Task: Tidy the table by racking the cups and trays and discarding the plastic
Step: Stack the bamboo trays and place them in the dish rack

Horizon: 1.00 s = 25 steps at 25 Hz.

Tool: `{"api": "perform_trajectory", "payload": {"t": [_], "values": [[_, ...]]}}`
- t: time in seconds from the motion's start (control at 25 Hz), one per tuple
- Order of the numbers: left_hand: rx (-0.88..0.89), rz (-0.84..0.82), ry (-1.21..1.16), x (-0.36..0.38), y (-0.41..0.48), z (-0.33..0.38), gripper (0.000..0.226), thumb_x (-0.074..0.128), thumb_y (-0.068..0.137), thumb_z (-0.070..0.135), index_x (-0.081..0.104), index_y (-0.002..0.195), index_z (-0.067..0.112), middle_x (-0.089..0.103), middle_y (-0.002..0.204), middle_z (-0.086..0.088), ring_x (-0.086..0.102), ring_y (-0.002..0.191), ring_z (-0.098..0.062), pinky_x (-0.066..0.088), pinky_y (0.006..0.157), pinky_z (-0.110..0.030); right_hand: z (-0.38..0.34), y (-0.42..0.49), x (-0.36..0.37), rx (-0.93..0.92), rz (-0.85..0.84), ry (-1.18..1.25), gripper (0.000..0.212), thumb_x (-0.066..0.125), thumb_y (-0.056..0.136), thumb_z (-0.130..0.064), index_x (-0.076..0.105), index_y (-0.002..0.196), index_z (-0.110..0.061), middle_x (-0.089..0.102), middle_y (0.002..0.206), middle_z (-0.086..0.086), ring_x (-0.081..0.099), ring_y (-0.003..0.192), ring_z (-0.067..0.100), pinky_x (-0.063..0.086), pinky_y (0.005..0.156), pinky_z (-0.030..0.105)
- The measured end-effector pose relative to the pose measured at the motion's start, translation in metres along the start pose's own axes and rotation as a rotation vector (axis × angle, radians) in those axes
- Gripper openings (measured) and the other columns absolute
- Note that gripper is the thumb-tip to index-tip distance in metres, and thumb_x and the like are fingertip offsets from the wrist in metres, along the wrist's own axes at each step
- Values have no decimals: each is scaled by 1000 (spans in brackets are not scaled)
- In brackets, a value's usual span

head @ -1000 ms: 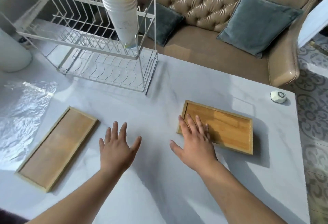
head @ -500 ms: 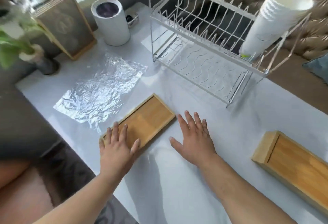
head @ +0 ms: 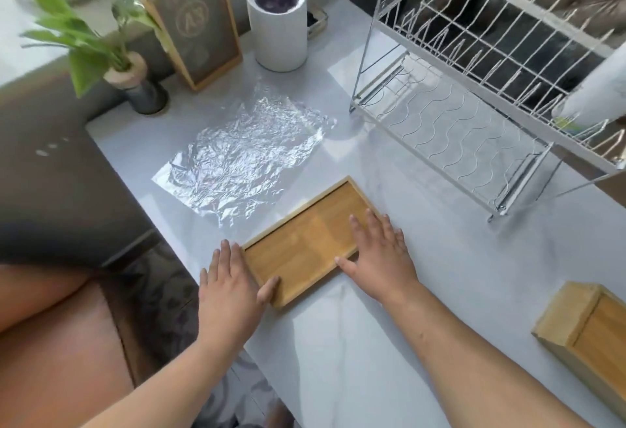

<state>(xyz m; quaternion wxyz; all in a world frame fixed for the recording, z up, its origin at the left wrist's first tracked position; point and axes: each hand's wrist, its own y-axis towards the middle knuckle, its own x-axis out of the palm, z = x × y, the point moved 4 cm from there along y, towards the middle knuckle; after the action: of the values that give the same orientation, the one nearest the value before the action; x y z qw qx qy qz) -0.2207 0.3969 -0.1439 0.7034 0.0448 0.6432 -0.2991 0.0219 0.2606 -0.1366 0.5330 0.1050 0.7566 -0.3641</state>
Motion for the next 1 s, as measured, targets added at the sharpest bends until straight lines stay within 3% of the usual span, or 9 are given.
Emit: {"api": "perform_trajectory", "payload": {"t": [0.16,0.28,0.36,0.48,0.64,0.76,0.84,0.92,1.0], "values": [[12,-21,-8,2,-5,5,108,34,90,83,21,164,6,20,173,-12,19,158,-29,15,129,-45,16,-24,6,80,30,55,98,50,88,-75,8,164,-28,3,174,1,1,159,27,10,127,49],[94,-55,-33,8,-9,23,94,41,97,71,26,162,6,26,171,-11,19,158,-28,14,129,-42,31,-53,8,167,69,125,103,61,84,-72,13,162,-25,18,170,4,21,154,31,27,122,44],[130,-72,-81,11,-12,39,84,48,101,59,29,161,4,28,170,-12,19,158,-29,13,129,-41,45,-69,7,286,138,302,103,69,83,-62,16,161,-21,31,161,8,35,142,35,37,113,44],[104,-145,-155,16,-15,64,74,57,101,46,36,156,1,32,167,-12,22,156,-30,19,127,-42,75,-89,6,547,138,549,92,68,89,-50,21,159,-14,44,150,15,42,135,43,37,110,46],[68,-156,-296,17,-28,97,44,59,99,34,56,130,3,62,133,-17,52,128,-40,44,101,-47,114,-122,9,711,95,713,54,61,95,-40,51,138,-11,54,137,15,54,126,38,46,103,42],[26,-127,-468,8,-45,131,51,54,102,36,43,150,20,61,143,-11,58,126,-39,46,88,-43,142,-155,6,734,212,864,22,58,96,-33,65,111,-18,57,123,9,64,102,31,56,88,40],[13,-100,-595,1,-52,155,49,48,105,38,39,151,27,61,143,-8,60,123,-37,49,91,-46,160,-176,3,740,342,994,24,58,98,-28,66,120,-21,63,112,3,66,89,24,58,78,36],[23,-100,-701,-7,-59,185,37,44,105,40,43,141,34,67,123,-1,64,106,-30,51,83,-44,182,-202,-6,764,486,1011,25,60,99,-29,63,123,-22,66,91,-5,63,72,17,51,62,28],[48,-109,-774,-14,-67,218,24,45,104,42,50,127,41,68,103,8,66,92,-18,50,69,-37,208,-225,-14,797,567,961,25,59,100,-31,62,123,-22,67,86,-9,62,70,16,42,57,28]]}}
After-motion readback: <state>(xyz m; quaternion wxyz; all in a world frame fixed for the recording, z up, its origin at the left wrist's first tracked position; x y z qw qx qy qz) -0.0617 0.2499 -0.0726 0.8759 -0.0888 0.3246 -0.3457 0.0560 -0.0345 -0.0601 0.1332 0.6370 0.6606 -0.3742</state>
